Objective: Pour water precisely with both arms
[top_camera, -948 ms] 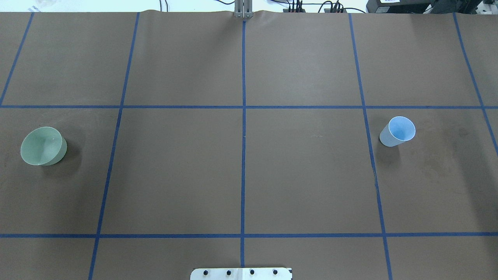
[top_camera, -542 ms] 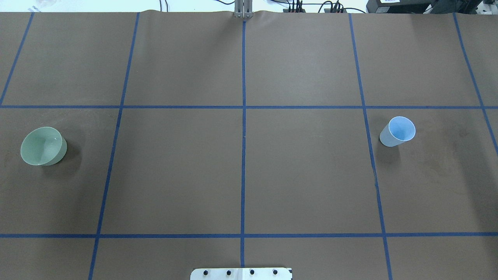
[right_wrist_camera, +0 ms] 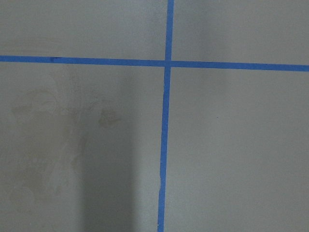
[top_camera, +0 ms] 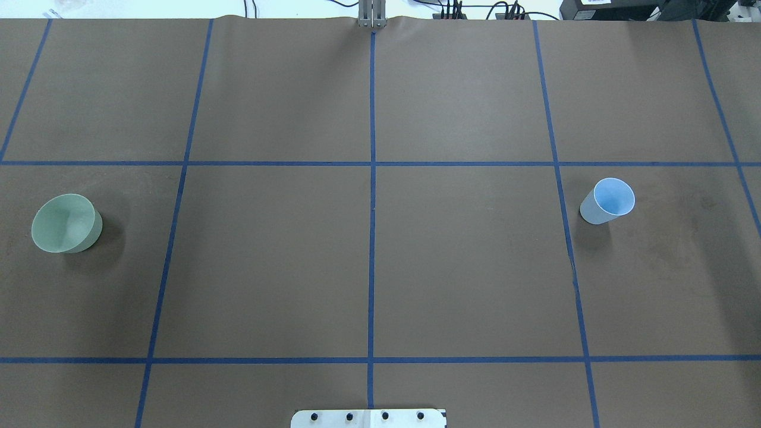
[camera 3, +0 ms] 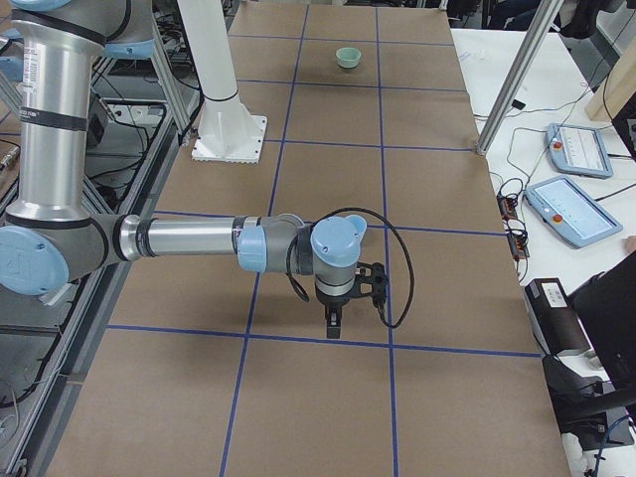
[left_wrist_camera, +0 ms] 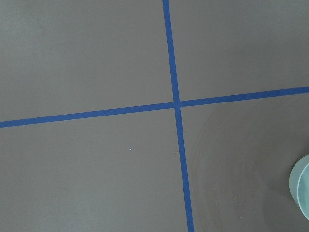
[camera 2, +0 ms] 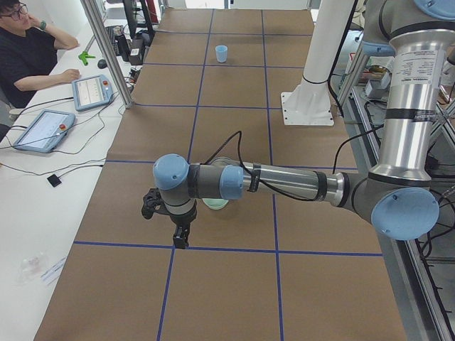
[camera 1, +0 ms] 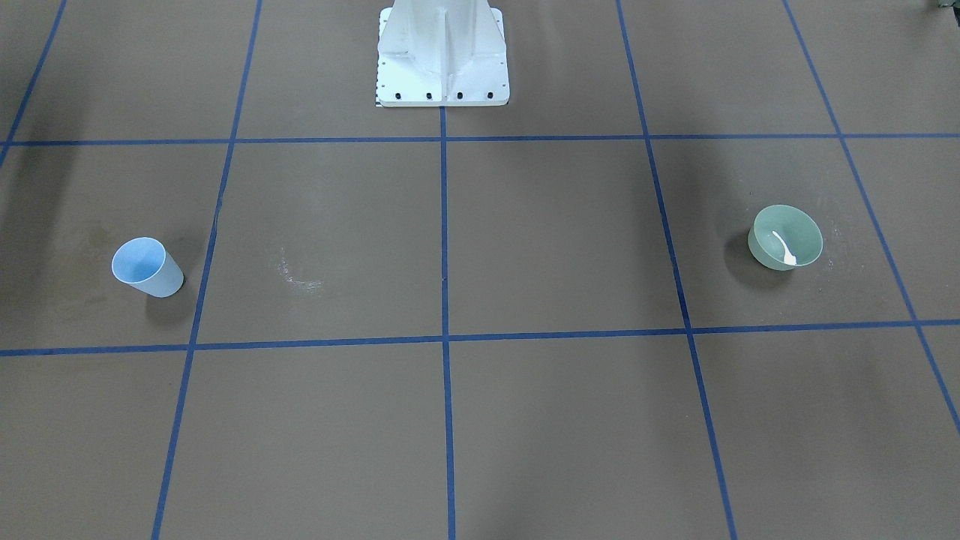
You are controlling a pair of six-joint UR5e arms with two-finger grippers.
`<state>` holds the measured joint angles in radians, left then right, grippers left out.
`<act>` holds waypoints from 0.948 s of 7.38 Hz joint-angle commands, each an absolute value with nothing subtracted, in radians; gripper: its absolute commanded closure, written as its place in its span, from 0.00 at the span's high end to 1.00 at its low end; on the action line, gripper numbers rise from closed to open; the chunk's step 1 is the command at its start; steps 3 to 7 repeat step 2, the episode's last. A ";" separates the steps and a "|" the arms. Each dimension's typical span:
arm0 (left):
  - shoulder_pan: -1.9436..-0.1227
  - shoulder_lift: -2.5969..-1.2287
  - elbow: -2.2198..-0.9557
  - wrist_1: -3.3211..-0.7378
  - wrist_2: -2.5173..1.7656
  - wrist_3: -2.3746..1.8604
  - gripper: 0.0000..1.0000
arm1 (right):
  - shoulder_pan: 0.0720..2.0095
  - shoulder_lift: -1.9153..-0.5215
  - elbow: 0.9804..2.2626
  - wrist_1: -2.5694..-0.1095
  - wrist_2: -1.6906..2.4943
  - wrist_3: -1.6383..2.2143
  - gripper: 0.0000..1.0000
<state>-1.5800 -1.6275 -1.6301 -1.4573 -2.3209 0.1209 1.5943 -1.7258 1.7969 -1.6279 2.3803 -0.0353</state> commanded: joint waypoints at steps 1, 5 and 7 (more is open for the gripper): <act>-1.580 -1.628 -1.629 -1.457 -2.321 0.120 1.00 | 1.595 -1.726 1.798 -1.628 2.390 -0.035 1.00; -1.580 -1.628 -1.628 -1.457 -2.321 0.120 1.00 | 1.595 -1.726 1.796 -1.628 2.390 -0.035 1.00; -1.580 -1.628 -1.628 -1.457 -2.321 0.120 1.00 | 1.595 -1.726 1.796 -1.628 2.390 -0.035 1.00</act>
